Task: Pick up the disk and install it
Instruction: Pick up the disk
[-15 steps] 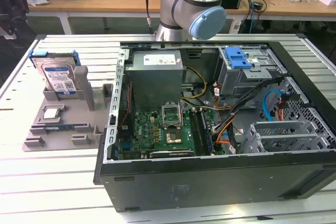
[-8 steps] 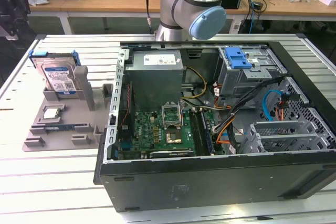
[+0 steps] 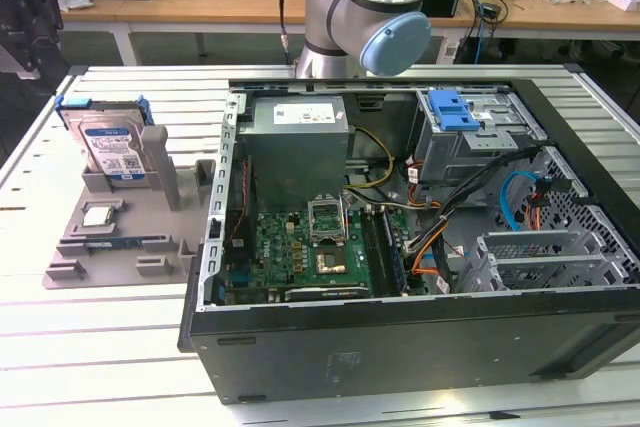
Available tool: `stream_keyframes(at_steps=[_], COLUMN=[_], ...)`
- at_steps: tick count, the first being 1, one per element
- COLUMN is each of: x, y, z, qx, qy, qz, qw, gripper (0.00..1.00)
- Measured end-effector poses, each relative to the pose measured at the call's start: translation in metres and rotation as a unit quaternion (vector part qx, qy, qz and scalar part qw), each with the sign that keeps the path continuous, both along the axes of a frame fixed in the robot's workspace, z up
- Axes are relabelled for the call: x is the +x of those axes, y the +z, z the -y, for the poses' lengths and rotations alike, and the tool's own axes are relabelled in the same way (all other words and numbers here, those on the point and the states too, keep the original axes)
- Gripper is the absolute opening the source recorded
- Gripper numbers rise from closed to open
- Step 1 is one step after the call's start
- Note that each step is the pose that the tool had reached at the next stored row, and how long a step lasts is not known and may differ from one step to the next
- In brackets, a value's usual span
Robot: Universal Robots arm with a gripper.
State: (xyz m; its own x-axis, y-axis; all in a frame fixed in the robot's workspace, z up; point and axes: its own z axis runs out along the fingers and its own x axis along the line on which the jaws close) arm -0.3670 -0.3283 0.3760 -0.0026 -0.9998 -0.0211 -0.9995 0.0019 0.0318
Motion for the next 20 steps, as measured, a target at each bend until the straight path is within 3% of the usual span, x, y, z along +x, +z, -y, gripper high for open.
stream_keyframes(at_steps=[6, 11, 13, 20], x=[0.004, 0.008, 0.008, 0.008], y=[-0.0083, -0.0196, -0.0277, -0.0425], z=[-0.0055, -0.0131, -0.0184, -0.0234], qx=[-0.0019, -0.0025, -0.0026, -0.0035], qy=[0.000, 0.000, 0.000, 0.001], qz=[-0.0003, -0.0004, -0.0004, -0.0005], qw=[1.0000, 1.0000, 1.0000, 1.0000], gripper=[0.48, 0.48, 0.48, 0.48])
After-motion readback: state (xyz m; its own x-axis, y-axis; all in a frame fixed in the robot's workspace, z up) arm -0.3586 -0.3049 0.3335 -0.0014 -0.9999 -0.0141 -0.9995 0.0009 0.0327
